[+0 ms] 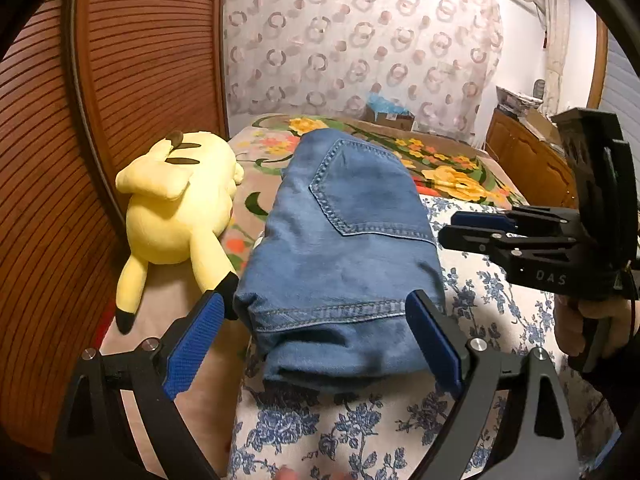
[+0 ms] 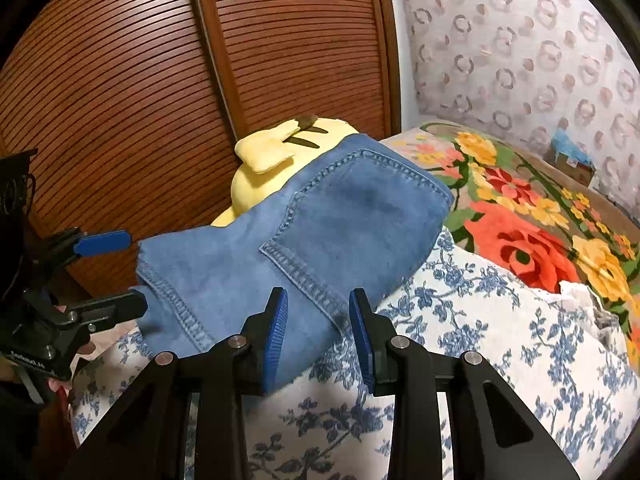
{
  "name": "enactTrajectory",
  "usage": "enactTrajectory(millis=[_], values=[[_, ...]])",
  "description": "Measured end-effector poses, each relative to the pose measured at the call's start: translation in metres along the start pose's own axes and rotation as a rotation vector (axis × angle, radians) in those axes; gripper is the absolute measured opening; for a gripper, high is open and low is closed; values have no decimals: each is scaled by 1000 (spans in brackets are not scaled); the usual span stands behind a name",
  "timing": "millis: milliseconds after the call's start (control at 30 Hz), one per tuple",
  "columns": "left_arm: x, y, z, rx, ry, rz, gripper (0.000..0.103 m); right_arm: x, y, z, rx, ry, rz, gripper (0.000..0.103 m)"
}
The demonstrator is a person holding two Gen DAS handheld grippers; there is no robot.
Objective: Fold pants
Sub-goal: 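Open both tools and pull them back from the folded jeans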
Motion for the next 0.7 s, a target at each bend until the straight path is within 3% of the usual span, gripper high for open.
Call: enactTrajectory(millis=[333,667,700], values=[[-16,-15,12,-42,7,-20,92,-22,11,31,-21,-29,-27,35],[-25,-45,35,-76,-15,-74,56,-54,15,79,-67,-75,-62,37],[-26,-50,37,-81,-18,-81,55,-59,16,85,-72,-80,-69,37]])
Point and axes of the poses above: each gripper's, at about its wrist camera, not at the fingertips, and z roughly against the way its jaws point, y to its left, x to its top, the point moved 3 cm from there along -z, roughly the way its jaws point, and after that the axes turned 7 degrees about y, right-handed, at the moved point
